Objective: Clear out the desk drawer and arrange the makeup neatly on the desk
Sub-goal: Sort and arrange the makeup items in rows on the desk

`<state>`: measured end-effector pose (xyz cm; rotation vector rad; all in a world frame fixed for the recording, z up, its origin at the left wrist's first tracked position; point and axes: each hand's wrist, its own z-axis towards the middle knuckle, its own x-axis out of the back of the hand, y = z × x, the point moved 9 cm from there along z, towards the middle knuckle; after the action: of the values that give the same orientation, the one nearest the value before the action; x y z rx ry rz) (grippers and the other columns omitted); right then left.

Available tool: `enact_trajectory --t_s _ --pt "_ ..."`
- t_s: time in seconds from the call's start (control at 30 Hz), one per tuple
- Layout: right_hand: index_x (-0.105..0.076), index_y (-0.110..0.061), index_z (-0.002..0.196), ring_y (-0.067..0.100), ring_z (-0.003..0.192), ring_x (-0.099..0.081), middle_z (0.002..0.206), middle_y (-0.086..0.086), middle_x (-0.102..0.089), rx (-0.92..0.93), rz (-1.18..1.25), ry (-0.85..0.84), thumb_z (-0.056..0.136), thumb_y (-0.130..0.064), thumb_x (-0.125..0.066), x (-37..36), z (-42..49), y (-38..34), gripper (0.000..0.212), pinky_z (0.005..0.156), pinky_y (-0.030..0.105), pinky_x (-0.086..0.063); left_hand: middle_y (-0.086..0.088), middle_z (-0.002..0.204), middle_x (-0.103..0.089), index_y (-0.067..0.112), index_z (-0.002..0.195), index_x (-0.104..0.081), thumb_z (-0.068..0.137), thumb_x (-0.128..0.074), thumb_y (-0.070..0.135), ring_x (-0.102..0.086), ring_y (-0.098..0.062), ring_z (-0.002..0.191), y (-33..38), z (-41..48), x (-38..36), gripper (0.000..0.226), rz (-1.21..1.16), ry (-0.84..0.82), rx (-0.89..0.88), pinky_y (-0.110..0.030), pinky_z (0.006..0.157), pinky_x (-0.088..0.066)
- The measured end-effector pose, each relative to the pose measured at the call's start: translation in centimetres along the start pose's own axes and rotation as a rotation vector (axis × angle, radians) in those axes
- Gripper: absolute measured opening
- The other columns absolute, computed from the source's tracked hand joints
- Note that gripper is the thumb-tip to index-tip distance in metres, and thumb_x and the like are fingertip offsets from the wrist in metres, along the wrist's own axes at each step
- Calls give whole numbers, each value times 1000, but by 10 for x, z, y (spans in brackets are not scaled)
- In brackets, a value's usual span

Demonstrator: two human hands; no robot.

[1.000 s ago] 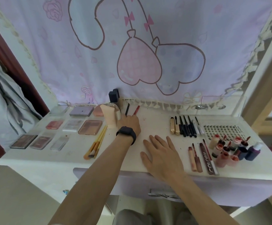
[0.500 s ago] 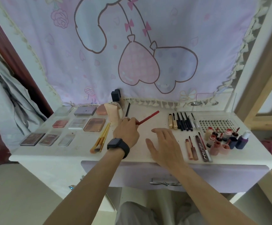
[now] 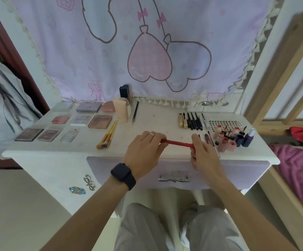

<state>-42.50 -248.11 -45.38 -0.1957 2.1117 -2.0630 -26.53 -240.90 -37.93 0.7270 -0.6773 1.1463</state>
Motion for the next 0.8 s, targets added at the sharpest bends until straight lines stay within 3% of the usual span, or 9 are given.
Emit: enact_trajectory --t_s 0.07,0.17,0.33,0.5,0.6,0.8 --pt "-46 -22 63 9 43 -30 53 -7 -35 -18 37 35 100 -54 -49 11 -8 4 49 39 20 -28 0 88 -70 12 105 -69 97 -60 28 -61 -23 79 8 -2 0 20 -56 -8 -32 -32 66 -49" --pt "-42 -27 54 10 42 -27 52 -8 -32 -95 69 -44 93 -64 -54 9 -16 9 54 37 20 -25 1 78 -71 13 103 -73 97 -51 37 -62 -23 71 23 -4 2 33 -95 -2 -82 -34 60 -51" --pt "-43 -28 50 12 40 -23 50 -7 -30 -100 193 -30 99 -39 -60 8 -18 2 53 35 21 -23 3 75 -70 16 106 -76 95 -54 42 -62 -20 71 34 -4 7 37 -133 0 -107 -32 56 -52" --pt "-44 -29 46 11 39 -27 46 -6 -32 -15 135 45 101 -32 -57 15 -22 -3 57 37 21 -27 29 70 -56 28 111 -72 98 -57 39 -50 -2 71 20 -6 -16 23 -312 -180 113 -20 62 -39" --pt "-40 -27 48 13 40 -27 46 -3 -31 48 110 43 102 -31 -56 14 -28 -7 56 39 21 -27 23 68 -62 28 104 -73 99 -56 39 -56 -5 65 22 -9 -19 21 -390 -245 143 -14 58 -36" --pt "-41 -15 47 13 38 -27 42 0 -32 143 33 18 102 -21 -53 14 -33 -22 57 39 20 -27 15 60 -59 26 86 -74 101 -54 36 -47 -6 53 25 -6 -22 27 -577 -477 166 -17 56 -36"
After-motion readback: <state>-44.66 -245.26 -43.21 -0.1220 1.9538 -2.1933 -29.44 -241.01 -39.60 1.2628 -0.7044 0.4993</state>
